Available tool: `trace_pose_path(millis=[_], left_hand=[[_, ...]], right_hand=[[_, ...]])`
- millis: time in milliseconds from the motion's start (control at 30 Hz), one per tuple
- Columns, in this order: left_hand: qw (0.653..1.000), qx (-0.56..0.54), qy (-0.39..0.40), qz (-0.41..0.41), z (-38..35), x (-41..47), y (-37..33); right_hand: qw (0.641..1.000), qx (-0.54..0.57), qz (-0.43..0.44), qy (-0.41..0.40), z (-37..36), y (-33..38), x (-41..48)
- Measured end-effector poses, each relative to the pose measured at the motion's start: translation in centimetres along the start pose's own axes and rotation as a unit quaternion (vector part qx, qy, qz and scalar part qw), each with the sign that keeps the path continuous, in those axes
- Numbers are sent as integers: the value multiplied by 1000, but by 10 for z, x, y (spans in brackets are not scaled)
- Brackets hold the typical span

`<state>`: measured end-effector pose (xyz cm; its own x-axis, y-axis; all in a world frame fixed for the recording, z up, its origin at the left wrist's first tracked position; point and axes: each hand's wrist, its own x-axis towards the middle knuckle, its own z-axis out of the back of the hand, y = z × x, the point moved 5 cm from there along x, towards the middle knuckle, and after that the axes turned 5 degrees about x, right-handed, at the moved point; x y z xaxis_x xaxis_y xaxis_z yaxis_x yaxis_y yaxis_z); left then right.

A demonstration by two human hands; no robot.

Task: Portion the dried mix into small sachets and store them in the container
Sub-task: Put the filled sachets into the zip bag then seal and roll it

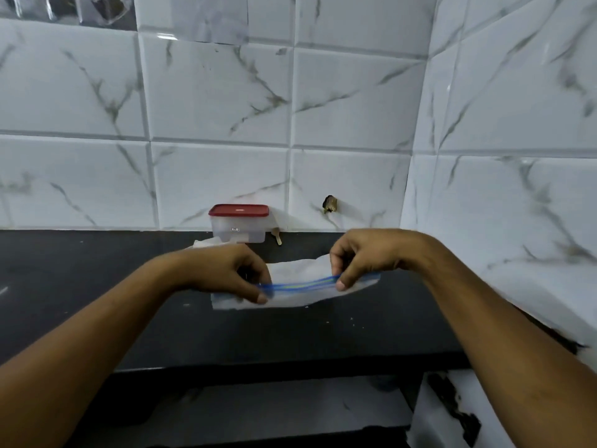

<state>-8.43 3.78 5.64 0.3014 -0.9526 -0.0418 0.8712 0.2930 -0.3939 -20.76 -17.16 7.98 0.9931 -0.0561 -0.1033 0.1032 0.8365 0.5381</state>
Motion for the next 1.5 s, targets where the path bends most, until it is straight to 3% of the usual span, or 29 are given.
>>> trace_pose_path(millis=[133, 233, 333, 467, 733, 833, 1167, 1400, 1500], left_hand=[[993, -7, 109, 37, -37, -2, 7], [991, -38, 121, 36, -40, -2, 10], [993, -90, 69, 19, -20, 0, 11], [991, -117, -65, 7, 32, 11, 14], [953, -25, -301, 3, 140, 43, 13], [930, 26, -365, 9, 166, 54, 7], [911, 65, -407, 1, 194, 97, 26], [871, 87, -482, 24, 205, 126, 49], [869, 101, -484, 11, 205, 129, 48]], right_hand=[[994, -38, -48, 88, -31, -12, 0], [991, -54, -66, 105, -35, -16, 1], [997, -21, -39, 66, -17, -9, 4], [998, 6, 13, -57, 32, 7, 14], [949, -40, 75, -304, 117, 45, 32], [928, -56, 80, -360, 139, 53, 40], [918, -85, 66, -381, 170, 34, 86], [891, -62, 75, -443, 183, 20, 114], [891, -54, 77, -444, 185, 17, 115]])
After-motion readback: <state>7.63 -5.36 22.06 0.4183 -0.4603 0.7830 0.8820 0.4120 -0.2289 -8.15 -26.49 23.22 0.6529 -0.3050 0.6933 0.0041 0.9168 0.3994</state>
